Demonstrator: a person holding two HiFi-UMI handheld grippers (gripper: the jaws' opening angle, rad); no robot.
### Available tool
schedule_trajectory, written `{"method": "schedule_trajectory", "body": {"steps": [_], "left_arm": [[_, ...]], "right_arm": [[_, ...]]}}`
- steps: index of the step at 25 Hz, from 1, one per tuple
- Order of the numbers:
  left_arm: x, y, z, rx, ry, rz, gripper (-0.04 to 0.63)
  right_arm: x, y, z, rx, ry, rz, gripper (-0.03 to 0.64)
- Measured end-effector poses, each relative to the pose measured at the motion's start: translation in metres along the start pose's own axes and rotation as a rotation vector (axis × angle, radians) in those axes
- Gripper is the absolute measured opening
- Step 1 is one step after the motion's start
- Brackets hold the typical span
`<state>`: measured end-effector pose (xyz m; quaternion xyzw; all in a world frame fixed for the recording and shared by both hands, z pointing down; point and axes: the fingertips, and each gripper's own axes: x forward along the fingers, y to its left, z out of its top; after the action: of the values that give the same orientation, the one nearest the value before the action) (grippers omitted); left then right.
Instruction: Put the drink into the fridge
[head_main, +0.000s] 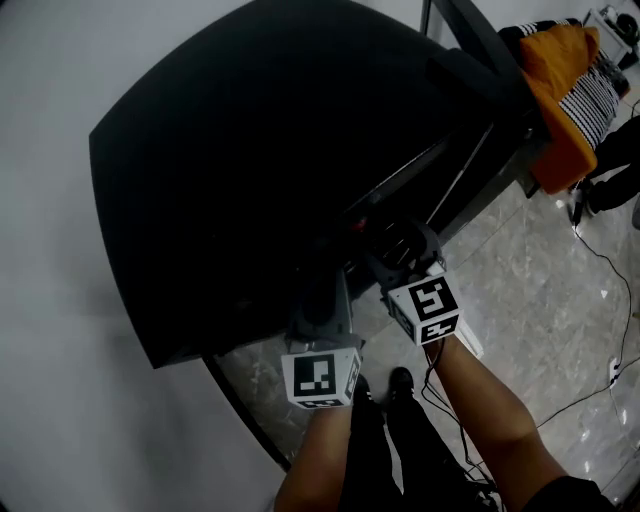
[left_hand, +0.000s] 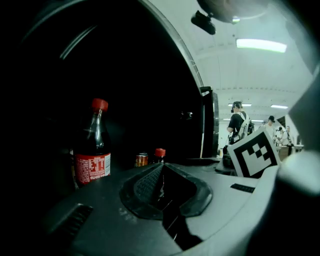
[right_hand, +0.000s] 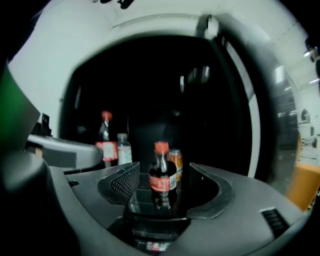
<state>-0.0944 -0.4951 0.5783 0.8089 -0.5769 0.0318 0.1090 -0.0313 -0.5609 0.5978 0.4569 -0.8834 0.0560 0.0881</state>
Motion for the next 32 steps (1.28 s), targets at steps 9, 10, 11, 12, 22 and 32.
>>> {"method": "schedule_trajectory", "body": {"steps": [9, 10, 11, 12, 22, 32], "left_arm": [[-0.131, -0.068, 0.042, -0.022, 0.103, -0.159, 0.012], [-0.144, -0.072, 0.050, -0.025, 0.108, -0.175, 0.012], [-0.157, -0.076, 0.058, -0.018, 0.113, -0.192, 0.012], [-0.169, -0.081, 0.068, -0.003, 0.117, -0.211, 0.012], [-0.320, -0.197, 0.144, 0.116, 0.052, -0.394, 0.012], [-0.420, -0.312, 0.075, 0.078, 0.209, -0.410, 0.012]], "right_arm": [[-0.153, 0.084, 0.113, 0.031, -0.070, 0.015, 0.245], [-0.168, 0.091, 0.124, 0.018, -0.066, 0.008, 0.151], [-0.183, 0.098, 0.136, 0.008, -0.064, 0.007, 0.107], [-0.197, 0.105, 0.147, 0.001, -0.061, 0.012, 0.101], [-0.389, 0.173, 0.166, 0.032, -0.003, 0.251, 0.023], [-0.566, 0.187, 0.155, 0.092, -0.069, 0.587, 0.023]]}}
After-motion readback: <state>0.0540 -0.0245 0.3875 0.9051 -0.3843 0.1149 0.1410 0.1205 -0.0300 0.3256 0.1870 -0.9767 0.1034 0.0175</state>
